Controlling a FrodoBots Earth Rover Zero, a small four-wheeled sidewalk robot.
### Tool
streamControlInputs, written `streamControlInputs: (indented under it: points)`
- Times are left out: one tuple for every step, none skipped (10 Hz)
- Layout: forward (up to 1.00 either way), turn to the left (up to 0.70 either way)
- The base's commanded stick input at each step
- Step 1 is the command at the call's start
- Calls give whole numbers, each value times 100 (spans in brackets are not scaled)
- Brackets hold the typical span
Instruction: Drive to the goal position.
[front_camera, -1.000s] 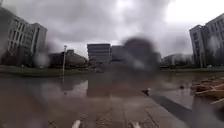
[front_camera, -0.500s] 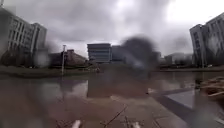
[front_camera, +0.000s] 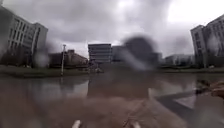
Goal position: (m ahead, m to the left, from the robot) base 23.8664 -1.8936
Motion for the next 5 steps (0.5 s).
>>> streamControlInputs:
  points:
    - [70, 0]
    - [70, 0]
    - [70, 0]
    - [70, 0]
    - [70, 0]
